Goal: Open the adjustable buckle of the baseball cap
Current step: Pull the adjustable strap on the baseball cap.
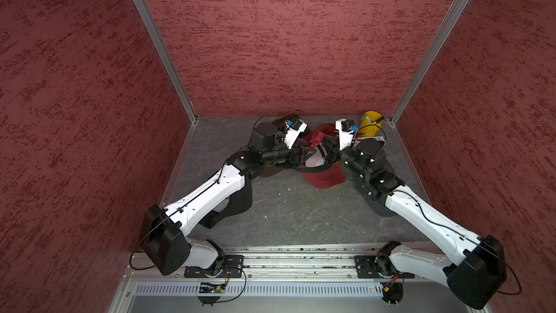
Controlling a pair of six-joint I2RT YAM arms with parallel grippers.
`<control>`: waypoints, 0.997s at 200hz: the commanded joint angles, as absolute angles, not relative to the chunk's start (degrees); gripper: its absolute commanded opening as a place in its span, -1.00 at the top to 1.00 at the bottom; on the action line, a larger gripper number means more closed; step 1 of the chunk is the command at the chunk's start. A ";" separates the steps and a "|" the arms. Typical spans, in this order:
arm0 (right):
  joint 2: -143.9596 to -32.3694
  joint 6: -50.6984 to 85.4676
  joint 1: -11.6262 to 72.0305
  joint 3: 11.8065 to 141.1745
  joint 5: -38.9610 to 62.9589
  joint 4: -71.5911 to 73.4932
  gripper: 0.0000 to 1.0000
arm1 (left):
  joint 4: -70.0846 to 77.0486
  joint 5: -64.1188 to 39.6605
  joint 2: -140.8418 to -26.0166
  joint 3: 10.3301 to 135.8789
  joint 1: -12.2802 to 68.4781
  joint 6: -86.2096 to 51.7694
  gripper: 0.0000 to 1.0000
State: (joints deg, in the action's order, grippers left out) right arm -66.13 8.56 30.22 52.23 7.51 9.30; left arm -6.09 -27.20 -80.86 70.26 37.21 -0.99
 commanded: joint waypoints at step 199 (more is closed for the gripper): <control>-65.57 8.93 29.93 55.45 10.89 9.26 1.00 | -3.23 -26.99 -81.57 66.31 38.41 1.61 0.18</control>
State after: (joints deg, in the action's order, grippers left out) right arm -66.13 8.58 30.22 53.25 9.96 7.31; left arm -3.70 -27.97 -82.83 66.70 38.04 0.89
